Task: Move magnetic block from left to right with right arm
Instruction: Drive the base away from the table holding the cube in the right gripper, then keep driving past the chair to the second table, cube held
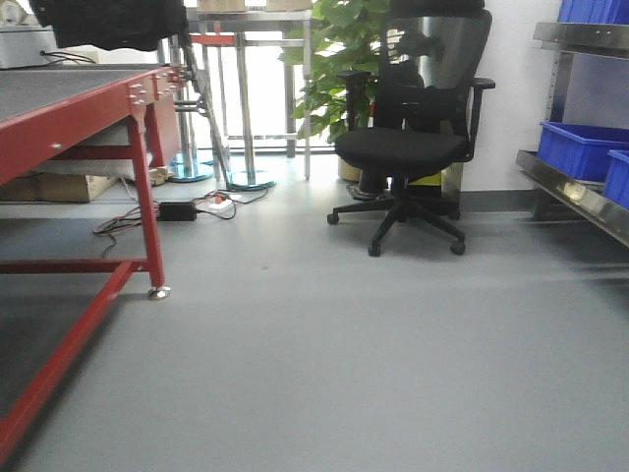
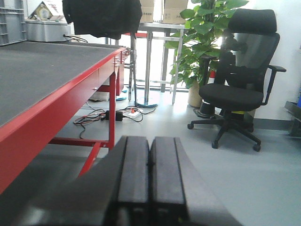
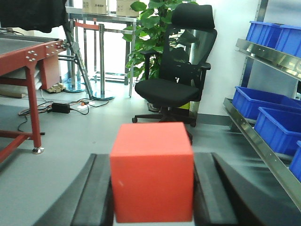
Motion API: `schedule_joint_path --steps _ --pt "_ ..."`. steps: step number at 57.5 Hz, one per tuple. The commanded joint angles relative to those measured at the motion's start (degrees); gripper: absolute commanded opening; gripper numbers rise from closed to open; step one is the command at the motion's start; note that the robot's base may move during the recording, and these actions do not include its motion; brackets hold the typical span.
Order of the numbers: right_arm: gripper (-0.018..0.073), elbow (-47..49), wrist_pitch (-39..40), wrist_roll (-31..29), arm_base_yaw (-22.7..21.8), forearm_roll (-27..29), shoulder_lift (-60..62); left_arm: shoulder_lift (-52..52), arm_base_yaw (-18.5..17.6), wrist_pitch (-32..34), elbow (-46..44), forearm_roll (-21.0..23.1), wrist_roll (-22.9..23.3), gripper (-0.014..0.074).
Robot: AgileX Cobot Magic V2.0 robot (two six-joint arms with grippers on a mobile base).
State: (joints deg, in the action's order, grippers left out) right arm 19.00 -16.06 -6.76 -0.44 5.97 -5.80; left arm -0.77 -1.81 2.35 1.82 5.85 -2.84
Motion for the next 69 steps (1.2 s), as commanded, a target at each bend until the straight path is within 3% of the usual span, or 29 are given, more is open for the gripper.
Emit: schedule_joint_path --steps 1,69 --pt "0.0326 1.65 5.01 -0.42 -0.27 0.24 -0.75 -0.56 -0.16 5.23 0.44 0.40 -0.14 -0.0126" --pt "0.0326 1.65 5.01 -0.42 -0.27 0.24 -0.77 -0.56 -0.16 5.23 0.44 0.40 -0.14 -0.0126"
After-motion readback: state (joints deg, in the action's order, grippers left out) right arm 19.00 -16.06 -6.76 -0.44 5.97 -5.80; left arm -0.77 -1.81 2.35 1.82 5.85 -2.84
